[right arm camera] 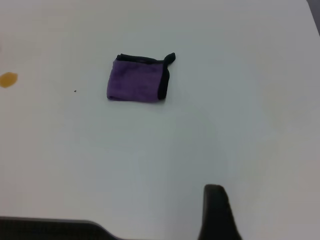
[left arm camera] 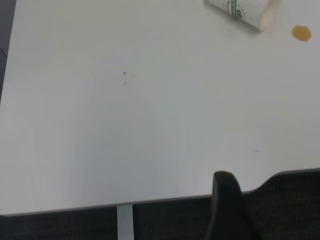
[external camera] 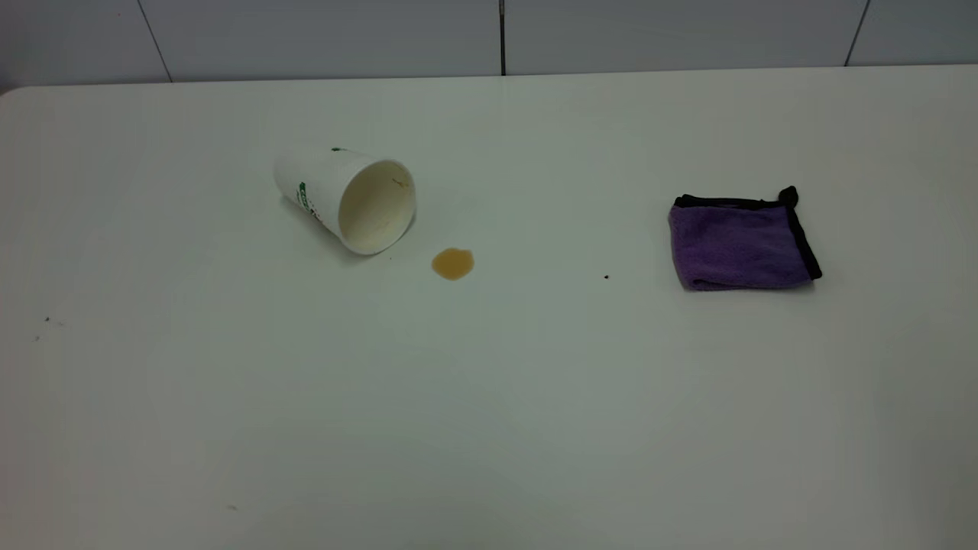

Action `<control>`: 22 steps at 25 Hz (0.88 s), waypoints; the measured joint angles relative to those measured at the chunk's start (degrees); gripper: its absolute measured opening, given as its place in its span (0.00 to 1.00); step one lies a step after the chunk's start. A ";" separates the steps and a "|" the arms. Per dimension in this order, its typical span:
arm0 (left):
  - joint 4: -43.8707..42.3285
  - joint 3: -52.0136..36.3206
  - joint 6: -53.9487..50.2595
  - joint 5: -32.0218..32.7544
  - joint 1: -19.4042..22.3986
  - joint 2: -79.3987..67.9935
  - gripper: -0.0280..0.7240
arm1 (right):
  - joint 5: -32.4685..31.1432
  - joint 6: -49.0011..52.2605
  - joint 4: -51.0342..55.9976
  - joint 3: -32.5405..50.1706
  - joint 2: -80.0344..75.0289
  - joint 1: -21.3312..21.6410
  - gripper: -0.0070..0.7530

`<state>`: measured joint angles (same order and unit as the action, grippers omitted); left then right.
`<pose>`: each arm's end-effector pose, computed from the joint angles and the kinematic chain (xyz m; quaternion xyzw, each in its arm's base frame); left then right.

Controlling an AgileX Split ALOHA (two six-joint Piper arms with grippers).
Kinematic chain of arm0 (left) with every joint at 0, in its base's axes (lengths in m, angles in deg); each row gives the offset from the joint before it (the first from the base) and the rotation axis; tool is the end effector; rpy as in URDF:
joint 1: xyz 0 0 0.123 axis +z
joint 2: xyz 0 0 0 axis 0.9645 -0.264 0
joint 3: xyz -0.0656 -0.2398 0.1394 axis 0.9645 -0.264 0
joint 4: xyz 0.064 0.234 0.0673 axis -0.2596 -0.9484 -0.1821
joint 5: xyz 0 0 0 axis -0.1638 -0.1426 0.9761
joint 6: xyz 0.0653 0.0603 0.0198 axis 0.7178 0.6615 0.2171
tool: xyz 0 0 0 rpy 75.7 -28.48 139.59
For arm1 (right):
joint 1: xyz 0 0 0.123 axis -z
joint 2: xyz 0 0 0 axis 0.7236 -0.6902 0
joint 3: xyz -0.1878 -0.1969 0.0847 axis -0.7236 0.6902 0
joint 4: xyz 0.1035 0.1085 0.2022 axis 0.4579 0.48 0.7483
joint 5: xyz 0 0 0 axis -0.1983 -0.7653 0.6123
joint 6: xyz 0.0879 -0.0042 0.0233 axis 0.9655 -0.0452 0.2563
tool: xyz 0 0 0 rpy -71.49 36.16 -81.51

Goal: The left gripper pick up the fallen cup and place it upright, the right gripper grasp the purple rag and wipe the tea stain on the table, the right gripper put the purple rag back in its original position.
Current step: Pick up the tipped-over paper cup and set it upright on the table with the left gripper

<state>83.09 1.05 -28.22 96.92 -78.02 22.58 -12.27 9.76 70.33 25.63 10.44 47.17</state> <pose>-0.0101 0.0006 0.2677 0.0358 0.8712 -0.0084 0.4896 -0.0075 0.0043 0.2656 -0.0207 0.8710 0.0080 0.4908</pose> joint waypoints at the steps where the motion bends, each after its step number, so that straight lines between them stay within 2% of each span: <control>1: 0.00 0.00 0.00 0.00 0.00 0.00 0.66 | 0.00 0.00 0.00 0.00 0.00 0.00 0.71; 18: 0.00 -0.11 -0.15 -0.38 0.00 0.00 0.66 | 0.00 0.01 0.00 0.00 0.00 0.00 0.71; 22: 0.00 0.58 -0.20 -2.97 0.00 -2.76 0.66 | 0.00 0.01 0.00 0.00 0.00 0.00 0.71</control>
<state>83.09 1.63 -28.43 93.94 -78.02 19.82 -12.27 9.76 70.33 25.63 10.44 47.17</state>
